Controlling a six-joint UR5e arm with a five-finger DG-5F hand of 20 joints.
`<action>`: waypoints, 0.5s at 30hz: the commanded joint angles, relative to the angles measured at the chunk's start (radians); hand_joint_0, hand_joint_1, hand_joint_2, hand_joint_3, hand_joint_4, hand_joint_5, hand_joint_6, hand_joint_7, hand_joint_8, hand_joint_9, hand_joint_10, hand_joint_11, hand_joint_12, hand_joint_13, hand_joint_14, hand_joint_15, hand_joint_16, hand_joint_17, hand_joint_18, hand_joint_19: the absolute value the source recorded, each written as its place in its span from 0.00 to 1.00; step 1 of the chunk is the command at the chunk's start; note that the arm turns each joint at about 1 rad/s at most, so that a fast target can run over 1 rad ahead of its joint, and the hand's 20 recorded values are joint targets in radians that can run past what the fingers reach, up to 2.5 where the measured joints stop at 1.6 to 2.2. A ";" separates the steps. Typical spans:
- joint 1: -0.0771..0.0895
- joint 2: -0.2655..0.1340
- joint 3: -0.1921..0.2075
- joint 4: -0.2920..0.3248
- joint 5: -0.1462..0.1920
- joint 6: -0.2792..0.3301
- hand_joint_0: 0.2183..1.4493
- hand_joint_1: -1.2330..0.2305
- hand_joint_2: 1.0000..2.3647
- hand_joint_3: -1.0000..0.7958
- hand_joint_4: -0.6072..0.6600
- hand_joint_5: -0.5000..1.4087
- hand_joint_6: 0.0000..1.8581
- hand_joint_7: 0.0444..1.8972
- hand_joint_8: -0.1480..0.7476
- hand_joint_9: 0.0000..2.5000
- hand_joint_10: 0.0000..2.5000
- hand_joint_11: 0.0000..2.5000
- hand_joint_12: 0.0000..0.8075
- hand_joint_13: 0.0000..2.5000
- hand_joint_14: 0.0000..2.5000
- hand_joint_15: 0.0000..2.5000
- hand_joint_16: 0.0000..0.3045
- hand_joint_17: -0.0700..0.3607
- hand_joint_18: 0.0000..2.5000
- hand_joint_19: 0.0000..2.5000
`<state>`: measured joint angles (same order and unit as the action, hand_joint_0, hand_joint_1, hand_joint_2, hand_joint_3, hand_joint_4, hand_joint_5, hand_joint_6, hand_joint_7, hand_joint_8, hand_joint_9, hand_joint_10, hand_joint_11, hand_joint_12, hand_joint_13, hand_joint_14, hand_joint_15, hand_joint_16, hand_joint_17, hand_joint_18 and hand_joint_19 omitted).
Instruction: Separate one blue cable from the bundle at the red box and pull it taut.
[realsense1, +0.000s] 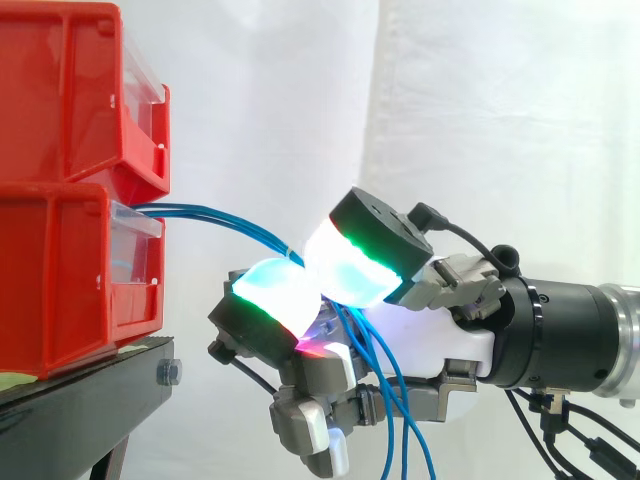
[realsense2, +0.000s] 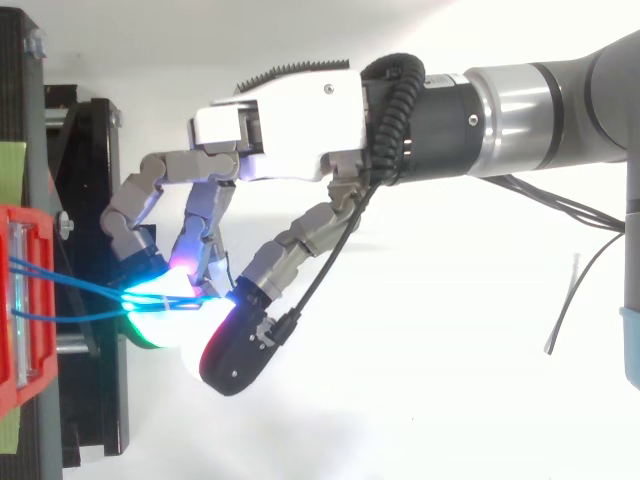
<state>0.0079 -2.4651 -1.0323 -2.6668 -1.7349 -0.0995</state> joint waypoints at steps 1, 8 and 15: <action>0.000 0.000 0.000 -0.001 0.000 0.000 0.30 0.26 0.00 0.28 0.51 0.18 0.49 0.57 0.49 0.47 0.01 0.41 0.44 0.41 0.01 0.31 0.16 0.42 0.34 0.34; 0.000 0.000 0.000 -0.005 -0.003 0.000 0.25 0.45 0.00 0.28 0.53 0.19 0.48 0.61 0.50 0.49 0.01 0.40 0.47 0.42 0.01 0.31 0.17 0.44 0.35 0.36; 0.001 0.000 0.000 -0.002 -0.003 0.000 0.25 0.47 0.00 0.28 0.53 0.19 0.48 0.61 0.51 0.49 0.01 0.40 0.48 0.41 0.01 0.31 0.18 0.45 0.34 0.37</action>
<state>0.0079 -2.4651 -1.0323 -2.6719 -1.7390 -0.1003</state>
